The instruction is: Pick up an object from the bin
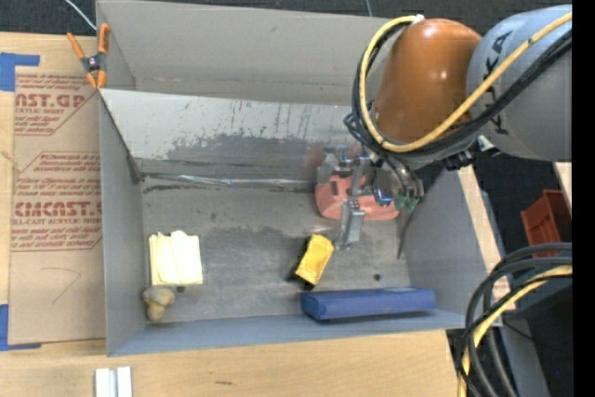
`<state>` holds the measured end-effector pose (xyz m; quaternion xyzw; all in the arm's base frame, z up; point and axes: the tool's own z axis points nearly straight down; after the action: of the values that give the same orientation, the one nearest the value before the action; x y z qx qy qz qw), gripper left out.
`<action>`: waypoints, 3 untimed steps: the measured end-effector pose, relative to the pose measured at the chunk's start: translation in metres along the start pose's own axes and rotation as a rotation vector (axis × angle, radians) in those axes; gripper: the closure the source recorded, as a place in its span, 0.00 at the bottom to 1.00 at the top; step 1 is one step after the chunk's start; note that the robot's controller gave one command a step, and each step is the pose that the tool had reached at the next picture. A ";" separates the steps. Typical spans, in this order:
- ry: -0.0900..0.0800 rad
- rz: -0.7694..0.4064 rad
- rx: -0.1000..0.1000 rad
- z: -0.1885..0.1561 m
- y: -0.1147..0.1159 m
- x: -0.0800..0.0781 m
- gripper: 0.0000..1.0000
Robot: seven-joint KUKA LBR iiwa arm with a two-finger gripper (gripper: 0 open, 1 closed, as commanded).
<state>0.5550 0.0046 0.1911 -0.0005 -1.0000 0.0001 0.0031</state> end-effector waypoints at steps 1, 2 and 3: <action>-0.008 0.000 0.000 -0.005 0.000 -0.002 0.00; -0.010 -0.087 0.000 0.034 -0.010 0.002 0.00; -0.006 -0.285 0.000 0.094 -0.031 -0.007 0.00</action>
Offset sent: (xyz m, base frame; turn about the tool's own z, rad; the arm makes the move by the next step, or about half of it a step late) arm -0.0097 -0.0228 -0.0793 -0.1757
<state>0.5614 -0.0262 0.0971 0.1416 -0.9899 -0.0001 -0.0001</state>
